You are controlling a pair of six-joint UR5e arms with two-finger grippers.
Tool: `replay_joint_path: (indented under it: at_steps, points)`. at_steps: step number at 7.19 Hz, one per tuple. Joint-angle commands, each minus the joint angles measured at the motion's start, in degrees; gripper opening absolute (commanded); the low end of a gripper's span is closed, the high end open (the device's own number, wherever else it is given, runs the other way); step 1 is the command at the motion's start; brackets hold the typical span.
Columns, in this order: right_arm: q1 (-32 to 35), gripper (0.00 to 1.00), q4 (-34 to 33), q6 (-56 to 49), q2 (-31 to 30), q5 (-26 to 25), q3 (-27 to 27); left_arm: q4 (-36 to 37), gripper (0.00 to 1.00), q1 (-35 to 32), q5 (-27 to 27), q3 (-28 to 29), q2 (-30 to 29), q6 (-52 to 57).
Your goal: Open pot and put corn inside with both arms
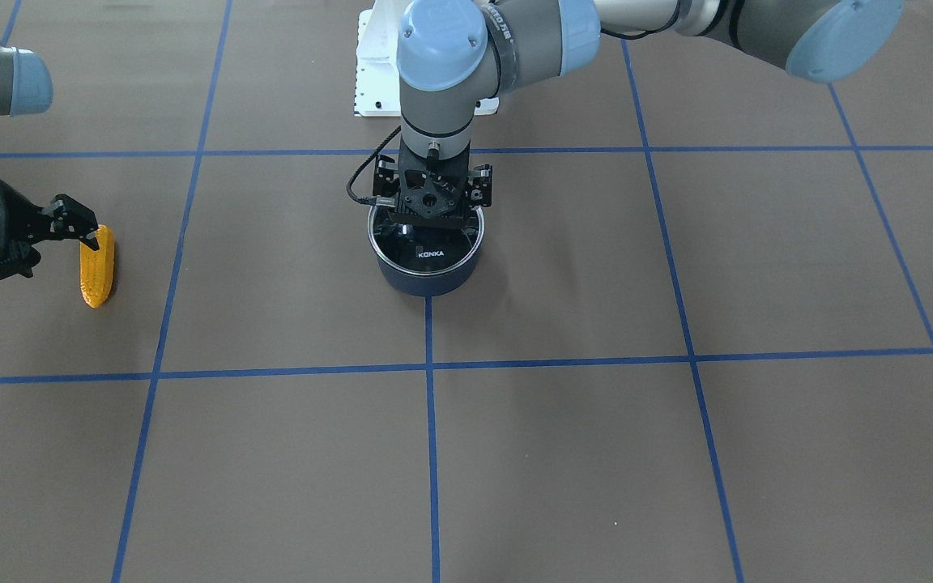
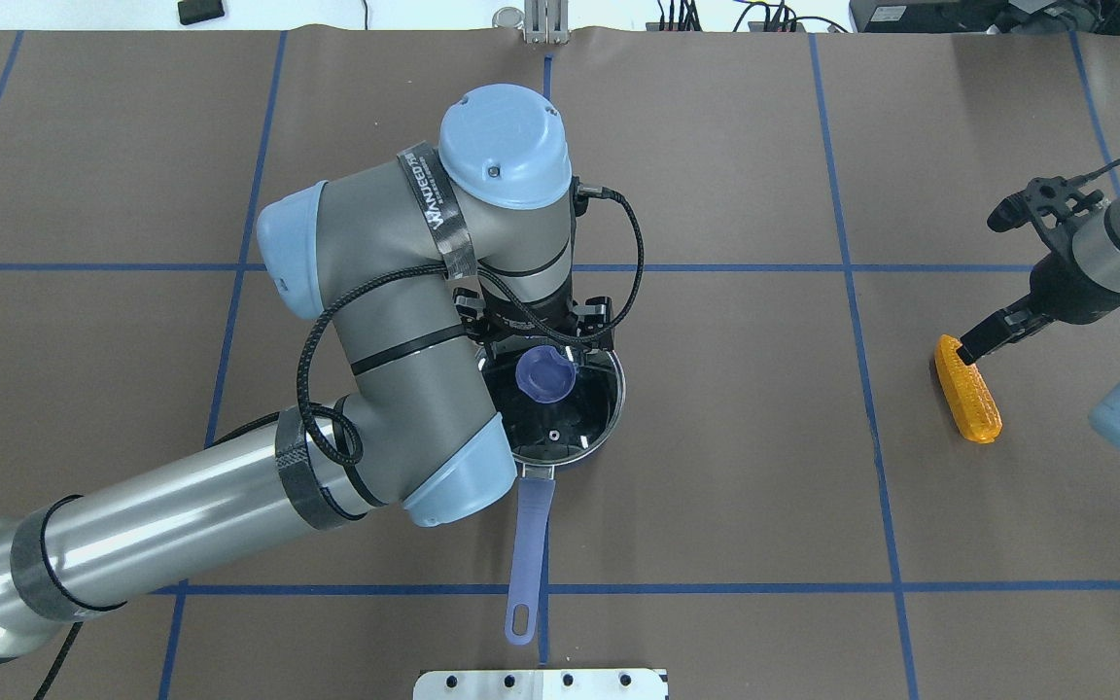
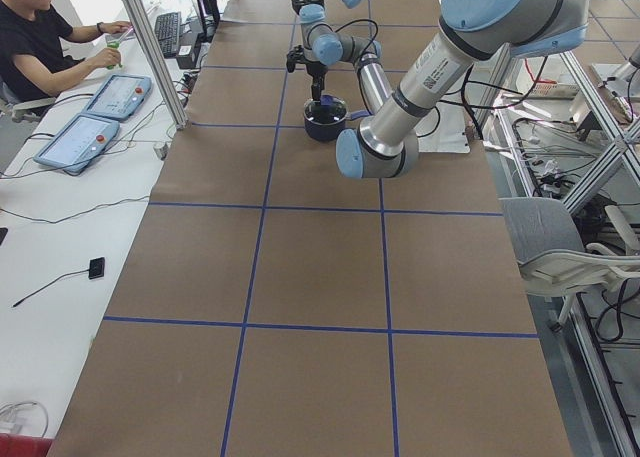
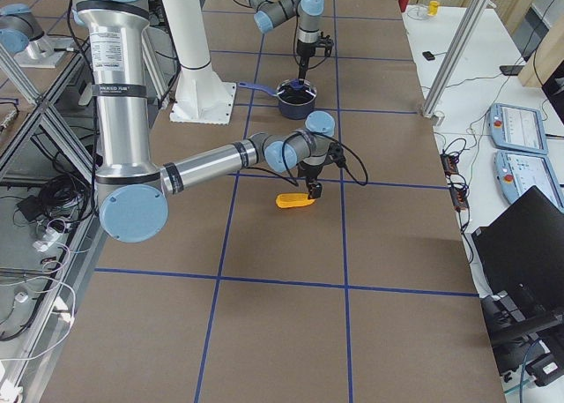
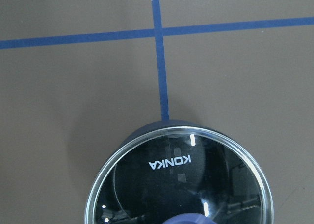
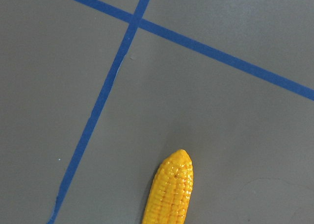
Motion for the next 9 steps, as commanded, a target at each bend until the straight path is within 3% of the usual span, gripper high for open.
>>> replay_joint_path:
  at_steps: [1,3,4,6,7,9]
  points:
    - [-0.6,1.00,0.0,0.0,-0.1,-1.0,-0.6,-3.4,1.00,1.1,0.0,2.6,0.0,-1.2]
    - [-1.3,1.00,0.0,0.0,-0.1,-1.1,-0.8,-4.4,0.94,1.1,-0.1,3.4,0.0,-1.7]
    - [-1.6,1.00,0.0,0.0,-0.1,-1.4,-0.8,-4.1,0.74,1.1,-0.4,3.1,0.0,-1.7]
    - [-2.1,1.00,0.0,0.0,-0.1,-2.2,-0.8,-3.7,0.62,1.1,-0.4,2.6,0.0,-1.8]
    - [-2.5,1.00,0.0,0.0,-0.1,-2.2,-0.8,-3.1,0.57,1.0,-0.4,1.6,0.1,-2.0]
    - [-3.7,1.00,0.0,0.1,-0.1,-2.7,-2.1,-0.2,0.58,0.7,-0.4,-1.3,0.1,-1.9]
